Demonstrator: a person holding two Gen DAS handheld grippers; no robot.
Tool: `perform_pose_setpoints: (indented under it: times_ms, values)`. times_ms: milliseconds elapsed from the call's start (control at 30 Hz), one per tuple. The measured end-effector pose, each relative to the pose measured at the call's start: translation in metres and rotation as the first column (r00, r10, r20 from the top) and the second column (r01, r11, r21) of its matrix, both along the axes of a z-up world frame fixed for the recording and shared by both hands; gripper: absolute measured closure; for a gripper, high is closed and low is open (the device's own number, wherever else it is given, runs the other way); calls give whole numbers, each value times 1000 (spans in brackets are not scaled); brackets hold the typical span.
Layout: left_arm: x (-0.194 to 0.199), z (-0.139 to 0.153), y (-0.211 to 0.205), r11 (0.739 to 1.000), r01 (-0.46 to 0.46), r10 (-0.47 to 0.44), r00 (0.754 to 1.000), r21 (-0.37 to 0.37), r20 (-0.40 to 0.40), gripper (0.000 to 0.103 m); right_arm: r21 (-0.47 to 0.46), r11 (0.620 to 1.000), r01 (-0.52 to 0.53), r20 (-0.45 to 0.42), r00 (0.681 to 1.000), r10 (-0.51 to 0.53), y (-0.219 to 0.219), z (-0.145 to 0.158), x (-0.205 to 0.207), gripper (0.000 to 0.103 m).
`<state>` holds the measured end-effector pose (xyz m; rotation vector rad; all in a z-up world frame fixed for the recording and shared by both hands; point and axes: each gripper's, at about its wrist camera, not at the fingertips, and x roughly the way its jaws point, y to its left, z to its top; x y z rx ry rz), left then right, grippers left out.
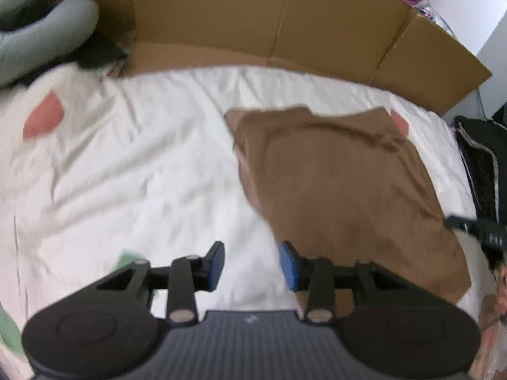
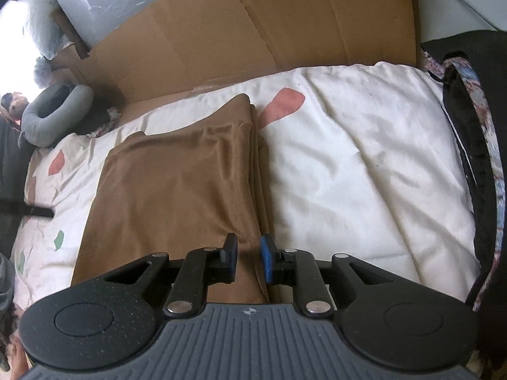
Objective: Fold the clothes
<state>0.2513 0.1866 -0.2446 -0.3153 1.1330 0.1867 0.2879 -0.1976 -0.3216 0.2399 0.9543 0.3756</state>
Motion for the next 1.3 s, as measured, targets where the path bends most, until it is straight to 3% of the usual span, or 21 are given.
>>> perform_pose_setpoints:
  times_ms: [200,300,433,600,1300]
  values:
    - [-33,-16,-17,998,-4,5,1000,-66,14,63,-37,998,-44,-37,998,43,6,9,-1,85]
    - [-42,-22,-30,995,7,-5,1000,-104,24,63,-70,993,-92,-23,996,91,3,17,-11,80]
    - [-44,-34,-45,983,19,-16,1000,-184,18,66,-39,999,16,-75,997,-19,-16,11,-25,79]
    - [-44,-43,-56,979,49,-53,999,-198,-14,68,-54,999,2,-114,993,-8,-18,1,-40,79]
    - [-73,-68,-84,936,145,-188,976,-321,-107,72,-86,995,-43,-135,990,31,-28,-10,-56,64]
